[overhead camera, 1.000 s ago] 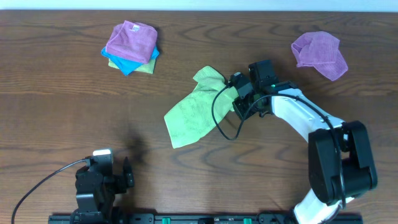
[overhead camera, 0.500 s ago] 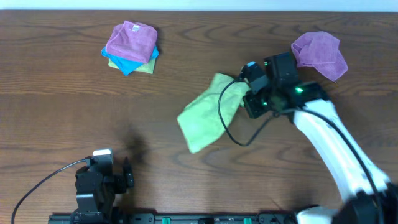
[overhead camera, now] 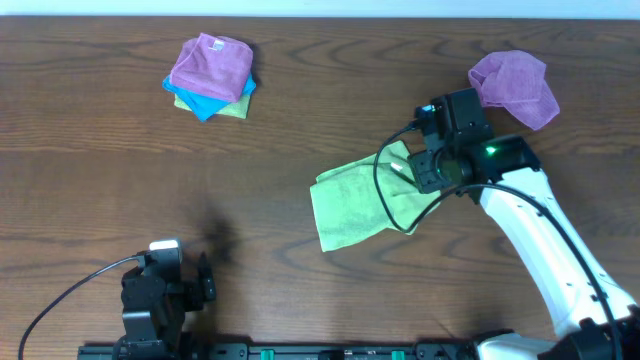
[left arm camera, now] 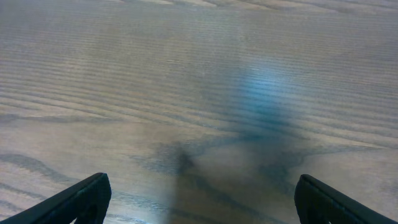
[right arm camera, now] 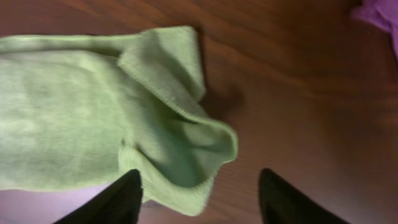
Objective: Fold the cloth
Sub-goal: 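Lower the cloth onto the table center with the right gripper, then regrasp and pull the cloth corners with the right gripper to flatten it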
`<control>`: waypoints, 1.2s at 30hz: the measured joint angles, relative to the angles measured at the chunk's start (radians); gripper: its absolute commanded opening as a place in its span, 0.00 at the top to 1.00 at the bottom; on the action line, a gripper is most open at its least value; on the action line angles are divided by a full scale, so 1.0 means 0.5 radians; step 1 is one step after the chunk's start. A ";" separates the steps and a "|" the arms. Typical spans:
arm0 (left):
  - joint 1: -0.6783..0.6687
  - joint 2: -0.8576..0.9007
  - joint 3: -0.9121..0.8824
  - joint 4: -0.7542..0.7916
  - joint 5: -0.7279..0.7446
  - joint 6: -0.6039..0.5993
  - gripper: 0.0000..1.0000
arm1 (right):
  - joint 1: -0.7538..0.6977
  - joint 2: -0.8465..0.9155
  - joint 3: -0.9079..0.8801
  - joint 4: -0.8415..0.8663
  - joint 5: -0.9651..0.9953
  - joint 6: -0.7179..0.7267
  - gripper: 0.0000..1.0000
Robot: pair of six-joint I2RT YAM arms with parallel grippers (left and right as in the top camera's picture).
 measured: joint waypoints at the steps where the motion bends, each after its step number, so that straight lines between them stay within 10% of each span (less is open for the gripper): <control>1: 0.000 0.000 0.000 0.000 0.000 0.000 0.05 | -0.002 0.005 0.000 -0.009 0.021 0.018 0.30; 21: 0.000 0.000 0.000 0.000 0.000 0.000 0.04 | 0.081 0.037 0.000 -0.355 -0.669 0.322 0.26; 36: 0.000 0.000 0.000 0.000 0.000 0.000 0.05 | 0.523 0.635 0.001 -0.159 0.027 0.343 0.25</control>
